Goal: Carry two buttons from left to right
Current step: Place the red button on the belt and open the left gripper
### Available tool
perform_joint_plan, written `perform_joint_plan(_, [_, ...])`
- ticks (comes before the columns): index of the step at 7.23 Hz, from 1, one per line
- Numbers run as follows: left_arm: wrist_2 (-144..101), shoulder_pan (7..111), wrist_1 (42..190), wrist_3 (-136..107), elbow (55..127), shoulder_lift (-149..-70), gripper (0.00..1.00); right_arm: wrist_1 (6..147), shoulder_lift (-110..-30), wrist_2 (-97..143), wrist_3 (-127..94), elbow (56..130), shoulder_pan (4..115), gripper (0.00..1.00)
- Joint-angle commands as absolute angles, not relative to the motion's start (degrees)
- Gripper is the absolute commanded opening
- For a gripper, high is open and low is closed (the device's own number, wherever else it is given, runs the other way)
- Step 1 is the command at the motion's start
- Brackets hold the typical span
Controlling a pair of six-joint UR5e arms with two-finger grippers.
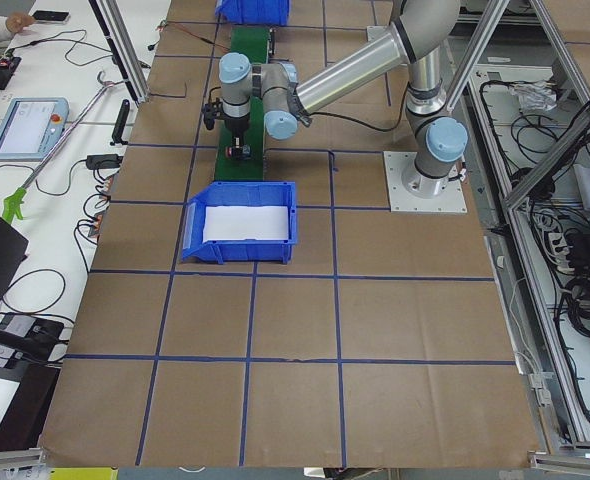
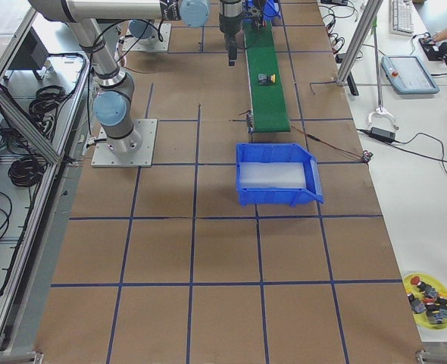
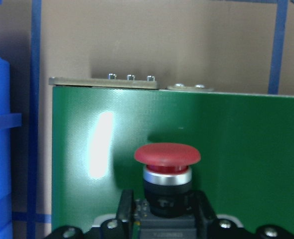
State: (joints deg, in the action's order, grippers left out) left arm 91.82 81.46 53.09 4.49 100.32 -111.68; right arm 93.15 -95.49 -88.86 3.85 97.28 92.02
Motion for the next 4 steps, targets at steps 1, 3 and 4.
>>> perform_joint_plan(1, [91.7,81.4,53.1,4.9,99.1,-110.9,1.00,93.2,-95.5,-89.0,3.9,97.4,92.0,1.00])
perform_joint_plan(3, [91.9,81.9,56.7,5.2,95.7,-109.3,1.00,93.3,-95.4,-89.5,4.0,97.6,92.0,1.00])
perform_joint_plan(4, [91.8,82.2,60.8,5.2,93.7,-107.9,1.00,93.6,-94.1,-89.5,4.0,97.6,91.8,1.00])
